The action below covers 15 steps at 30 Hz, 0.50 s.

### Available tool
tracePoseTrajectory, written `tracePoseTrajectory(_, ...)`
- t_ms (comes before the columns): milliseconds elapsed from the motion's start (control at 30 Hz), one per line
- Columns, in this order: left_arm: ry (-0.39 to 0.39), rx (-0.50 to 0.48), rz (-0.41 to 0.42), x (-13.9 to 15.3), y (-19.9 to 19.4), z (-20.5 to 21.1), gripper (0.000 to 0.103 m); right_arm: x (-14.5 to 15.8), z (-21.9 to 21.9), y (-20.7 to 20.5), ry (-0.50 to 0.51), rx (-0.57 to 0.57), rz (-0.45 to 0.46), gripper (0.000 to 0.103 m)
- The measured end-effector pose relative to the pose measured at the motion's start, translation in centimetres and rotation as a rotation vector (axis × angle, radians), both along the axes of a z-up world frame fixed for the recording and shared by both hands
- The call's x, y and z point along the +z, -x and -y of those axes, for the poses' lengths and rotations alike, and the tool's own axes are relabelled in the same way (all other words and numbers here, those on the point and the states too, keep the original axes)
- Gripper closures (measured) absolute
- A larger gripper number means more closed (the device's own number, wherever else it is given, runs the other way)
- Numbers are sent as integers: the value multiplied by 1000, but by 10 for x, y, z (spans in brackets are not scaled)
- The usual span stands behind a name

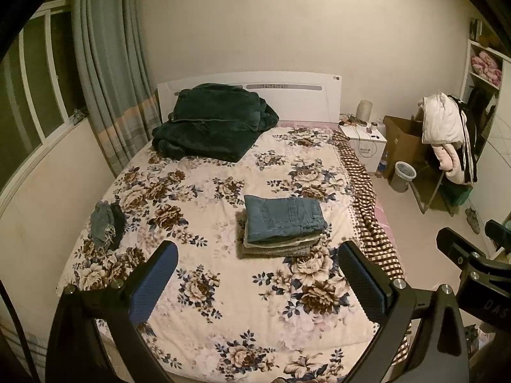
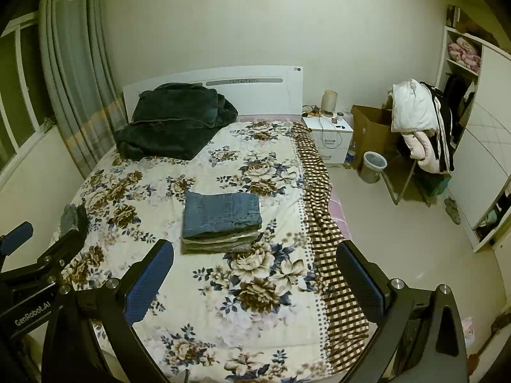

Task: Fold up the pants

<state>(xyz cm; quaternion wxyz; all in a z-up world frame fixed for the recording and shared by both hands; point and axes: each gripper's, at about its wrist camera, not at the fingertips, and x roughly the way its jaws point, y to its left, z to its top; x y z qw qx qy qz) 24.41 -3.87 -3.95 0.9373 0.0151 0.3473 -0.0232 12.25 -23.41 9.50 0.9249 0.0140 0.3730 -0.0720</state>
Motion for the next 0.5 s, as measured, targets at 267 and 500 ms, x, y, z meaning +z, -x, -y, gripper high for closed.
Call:
tracePoseTrajectory(267,1,0,1,0,0,-1,0,-1,-1,0,0,3,-1,0)
tracePoseTrajectory(500,2,-2,4,0,1,-1,0,-2,1,1,-1,6,-1,0)
